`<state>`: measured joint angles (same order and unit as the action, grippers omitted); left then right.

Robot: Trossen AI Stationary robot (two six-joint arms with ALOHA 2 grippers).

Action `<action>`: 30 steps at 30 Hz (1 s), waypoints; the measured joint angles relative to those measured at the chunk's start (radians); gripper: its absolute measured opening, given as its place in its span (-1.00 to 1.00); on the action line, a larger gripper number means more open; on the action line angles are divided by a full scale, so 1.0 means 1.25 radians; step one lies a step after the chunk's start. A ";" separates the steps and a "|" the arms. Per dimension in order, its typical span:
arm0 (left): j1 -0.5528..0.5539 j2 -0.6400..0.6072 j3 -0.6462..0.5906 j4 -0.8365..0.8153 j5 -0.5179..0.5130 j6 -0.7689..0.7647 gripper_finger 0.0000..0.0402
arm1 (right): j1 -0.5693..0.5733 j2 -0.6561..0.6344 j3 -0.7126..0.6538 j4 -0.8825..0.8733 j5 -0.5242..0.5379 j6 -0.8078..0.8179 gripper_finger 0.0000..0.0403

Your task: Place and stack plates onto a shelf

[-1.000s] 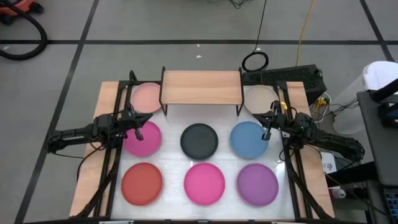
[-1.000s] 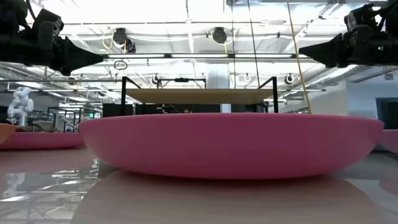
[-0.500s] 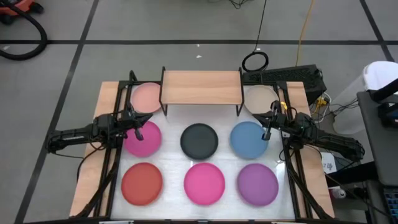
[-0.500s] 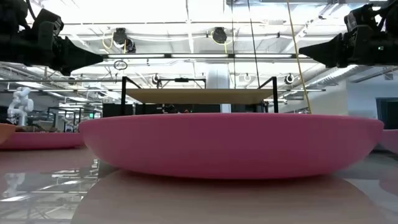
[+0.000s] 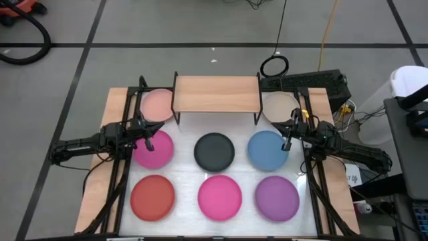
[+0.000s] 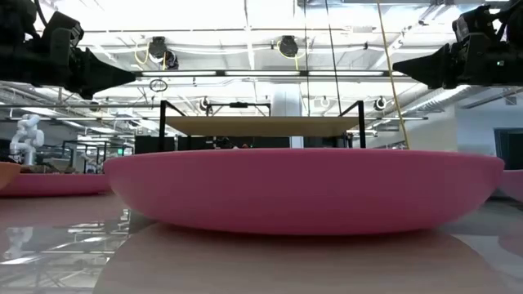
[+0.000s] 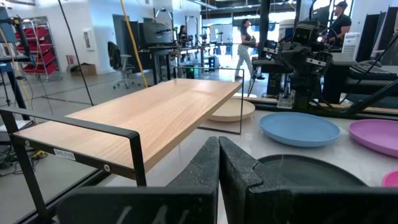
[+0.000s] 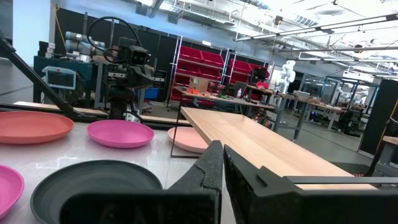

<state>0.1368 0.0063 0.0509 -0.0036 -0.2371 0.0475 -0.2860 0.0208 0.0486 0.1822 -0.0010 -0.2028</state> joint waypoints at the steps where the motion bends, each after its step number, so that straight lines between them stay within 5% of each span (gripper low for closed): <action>1: 0.000 0.000 0.000 0.000 0.000 0.000 -0.98 | 0.000 0.000 0.000 0.000 0.000 0.000 -1.00; 24: 0.000 0.000 0.000 0.000 0.000 0.000 -0.98 | 0.000 0.000 0.000 0.000 0.000 0.005 -1.00; 30: 0.000 0.000 0.000 0.000 0.000 0.000 -0.98 | 0.000 0.000 0.000 0.052 -0.002 0.156 -1.00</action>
<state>0.1368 0.0063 0.0509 -0.0032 -0.2371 0.0475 -0.2862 0.0208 0.0486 0.2473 -0.0031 -0.0072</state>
